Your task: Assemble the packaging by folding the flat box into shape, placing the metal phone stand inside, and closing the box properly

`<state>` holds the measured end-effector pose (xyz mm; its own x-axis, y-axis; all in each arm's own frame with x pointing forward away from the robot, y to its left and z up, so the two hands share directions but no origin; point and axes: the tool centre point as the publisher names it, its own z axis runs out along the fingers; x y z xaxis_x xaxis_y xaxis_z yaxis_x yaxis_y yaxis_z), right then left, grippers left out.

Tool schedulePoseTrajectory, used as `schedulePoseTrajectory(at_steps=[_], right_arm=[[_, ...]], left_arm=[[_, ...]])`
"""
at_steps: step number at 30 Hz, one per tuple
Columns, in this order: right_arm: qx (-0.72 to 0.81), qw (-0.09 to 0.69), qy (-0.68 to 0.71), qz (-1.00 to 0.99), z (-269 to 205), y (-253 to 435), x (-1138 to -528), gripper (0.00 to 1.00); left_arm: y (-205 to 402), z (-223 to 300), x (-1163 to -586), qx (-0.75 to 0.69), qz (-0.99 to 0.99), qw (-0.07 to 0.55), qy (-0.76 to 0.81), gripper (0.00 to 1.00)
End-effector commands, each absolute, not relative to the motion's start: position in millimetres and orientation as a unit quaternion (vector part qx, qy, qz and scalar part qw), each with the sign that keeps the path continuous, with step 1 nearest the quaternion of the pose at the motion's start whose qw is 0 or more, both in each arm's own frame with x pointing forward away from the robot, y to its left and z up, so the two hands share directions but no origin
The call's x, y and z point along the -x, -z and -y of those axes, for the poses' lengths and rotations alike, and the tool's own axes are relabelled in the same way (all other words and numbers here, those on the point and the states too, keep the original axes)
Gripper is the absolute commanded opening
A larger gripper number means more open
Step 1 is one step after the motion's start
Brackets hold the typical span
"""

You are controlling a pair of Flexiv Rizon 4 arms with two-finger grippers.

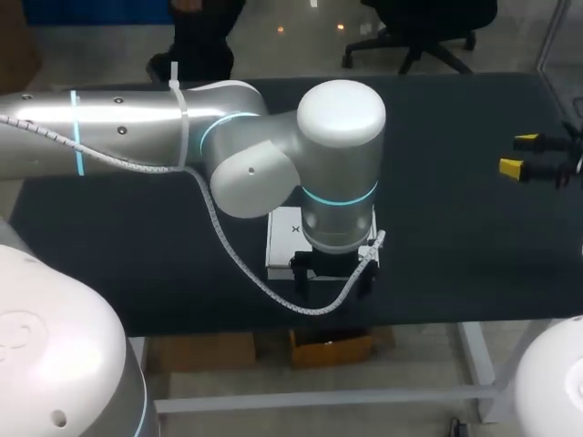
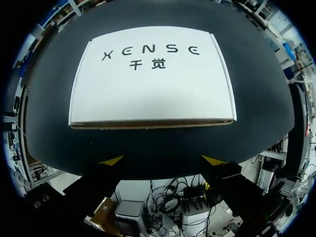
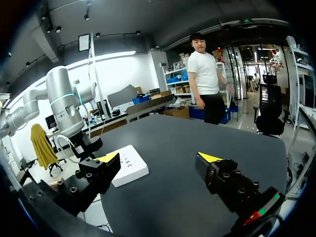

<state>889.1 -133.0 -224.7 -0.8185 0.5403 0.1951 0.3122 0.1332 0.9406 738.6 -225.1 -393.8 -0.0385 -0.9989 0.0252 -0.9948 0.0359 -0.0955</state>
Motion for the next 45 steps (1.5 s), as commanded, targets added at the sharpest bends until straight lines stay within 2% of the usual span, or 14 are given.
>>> schedulePoseTrajectory(at_steps=[1, 23, 45], right_arm=[[-0.278, 0.101, -0.591, -0.751, 132, 225, -893, 1.00], [-0.227, 0.099, -0.582, -0.775, 119, 233, -916, 1.00], [-0.227, 0.099, -0.582, -0.775, 119, 233, -916, 1.00]], left_arm=[[397, 228, -746, 0.703, -0.710, 0.031, 0.036, 1.00], [403, 214, -785, 0.741, -0.669, 0.045, 0.027, 1.00], [404, 186, -860, 0.741, -0.669, 0.043, 0.032, 1.00]])
